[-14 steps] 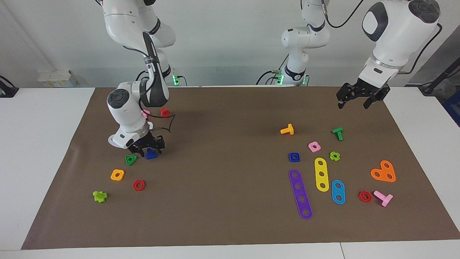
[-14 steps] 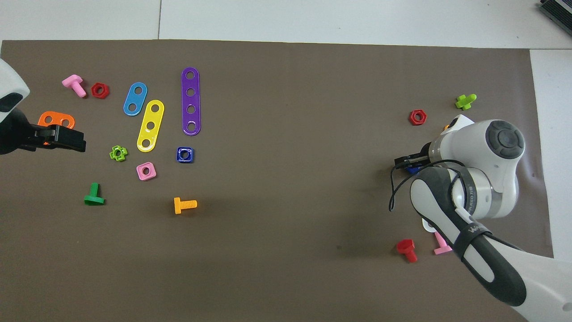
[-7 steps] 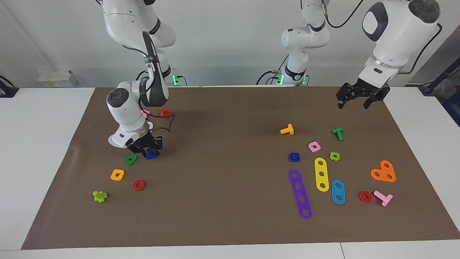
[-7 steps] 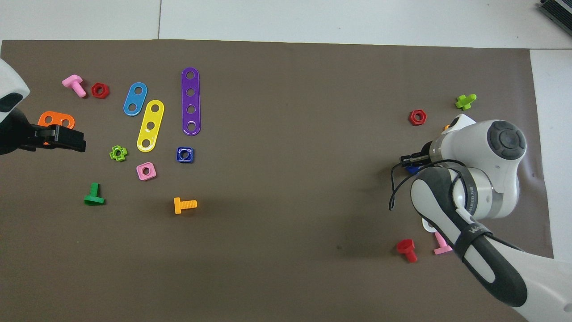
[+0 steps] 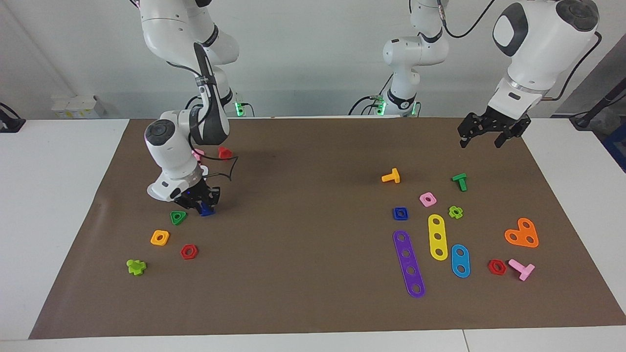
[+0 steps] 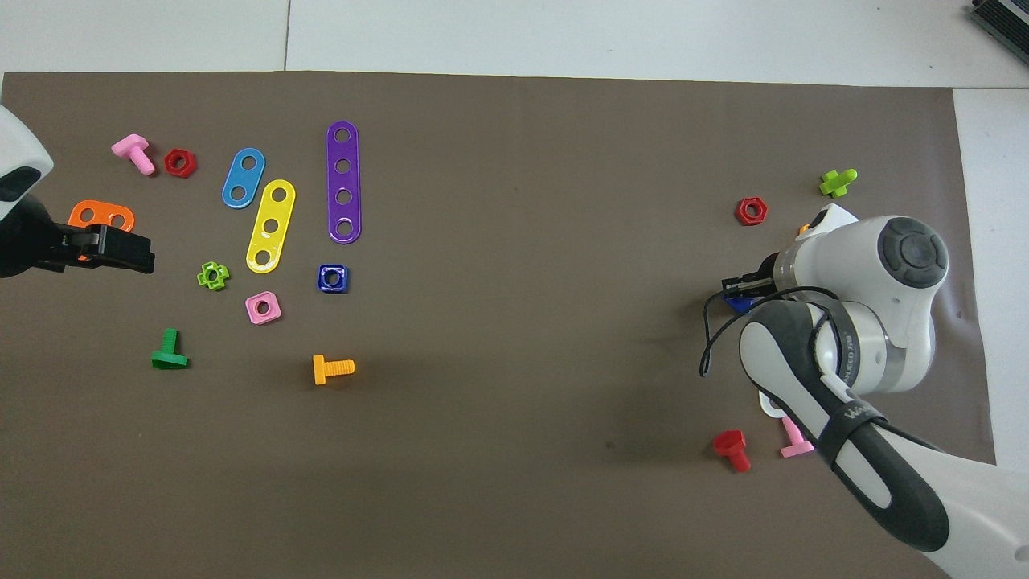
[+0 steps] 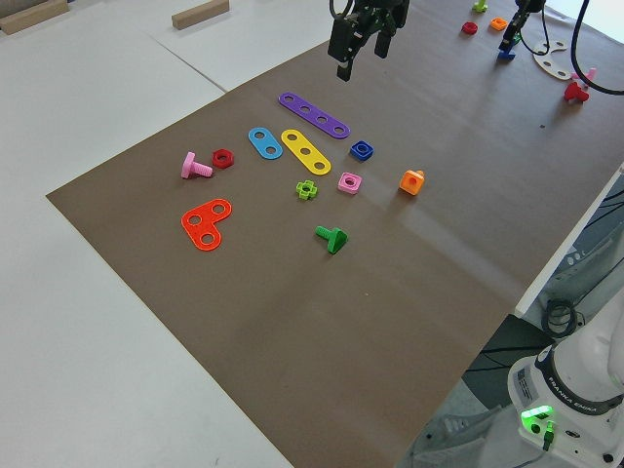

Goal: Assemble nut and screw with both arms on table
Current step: 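Close the right gripper on the blue bolt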

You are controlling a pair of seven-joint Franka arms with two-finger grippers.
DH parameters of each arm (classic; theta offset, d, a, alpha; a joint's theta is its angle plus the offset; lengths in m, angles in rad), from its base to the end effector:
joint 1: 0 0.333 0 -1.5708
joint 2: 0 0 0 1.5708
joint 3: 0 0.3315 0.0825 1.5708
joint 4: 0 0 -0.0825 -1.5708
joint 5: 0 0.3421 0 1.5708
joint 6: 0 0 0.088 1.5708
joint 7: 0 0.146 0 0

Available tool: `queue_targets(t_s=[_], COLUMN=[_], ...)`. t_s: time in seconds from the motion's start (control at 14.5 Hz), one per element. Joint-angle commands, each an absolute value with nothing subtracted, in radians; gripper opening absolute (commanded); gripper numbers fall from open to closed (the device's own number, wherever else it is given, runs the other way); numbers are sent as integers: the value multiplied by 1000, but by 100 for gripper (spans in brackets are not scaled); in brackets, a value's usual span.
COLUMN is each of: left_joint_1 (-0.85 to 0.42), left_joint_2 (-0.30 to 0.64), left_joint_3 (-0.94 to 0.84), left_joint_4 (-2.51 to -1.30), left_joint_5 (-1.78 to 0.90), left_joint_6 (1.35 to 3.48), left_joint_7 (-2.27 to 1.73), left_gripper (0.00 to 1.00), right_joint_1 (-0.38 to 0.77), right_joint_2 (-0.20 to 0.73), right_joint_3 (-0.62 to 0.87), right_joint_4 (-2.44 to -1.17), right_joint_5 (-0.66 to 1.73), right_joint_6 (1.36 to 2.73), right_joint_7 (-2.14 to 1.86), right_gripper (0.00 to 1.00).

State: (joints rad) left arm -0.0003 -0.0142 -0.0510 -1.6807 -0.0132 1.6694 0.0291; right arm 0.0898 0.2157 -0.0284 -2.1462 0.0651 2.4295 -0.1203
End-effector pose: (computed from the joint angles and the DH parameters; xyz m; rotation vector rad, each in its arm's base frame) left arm 0.5139 -0.0284 0.5693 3.1267 -0.1237 0.0043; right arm 0.5473 0.0358 0.3142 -3.0966 -0.2089 -0.1069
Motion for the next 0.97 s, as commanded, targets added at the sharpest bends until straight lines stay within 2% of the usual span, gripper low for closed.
queue_targets(t_s=[0.0, 0.14, 0.21, 0.28, 0.34, 0.69, 0.83, 0.9], left_joint_1=[9, 9, 9, 9, 9, 9, 9, 9], left_joint_2=[-14, -14, -14, -14, -14, -14, -14, -14], left_joint_3=[-54, -54, -54, -54, -54, -54, -54, -54], left_joint_4=[-1670, -1669, -1669, -1669, -1669, -1669, -1669, -1669], left_joint_5=[-23, -23, -23, -23, -23, -23, -23, -23], left_joint_6=[1647, 1649, 1648, 1649, 1649, 1649, 1649, 1649], left_joint_7=[29, 29, 29, 29, 29, 29, 29, 29], left_gripper=[100, 100, 100, 100, 100, 100, 100, 100], right_joint_1=[81, 81, 81, 81, 81, 83, 83, 83], right_joint_2=[206, 207, 206, 206, 206, 202, 202, 202], right_joint_3=[-25, -25, -25, -25, -23, -25, -25, -25], right_joint_4=[-2168, -2168, -2168, -2169, -2169, -2172, -2172, -2172], right_joint_5=[92, 92, 92, 92, 92, 92, 92, 92], right_joint_6=[2473, 2473, 2473, 2473, 2471, 2459, 2457, 2456], right_joint_7=[-140, -140, -141, -141, -140, -141, -141, -141], right_gripper=[38, 38, 33, 21, 19, 22, 35, 36])
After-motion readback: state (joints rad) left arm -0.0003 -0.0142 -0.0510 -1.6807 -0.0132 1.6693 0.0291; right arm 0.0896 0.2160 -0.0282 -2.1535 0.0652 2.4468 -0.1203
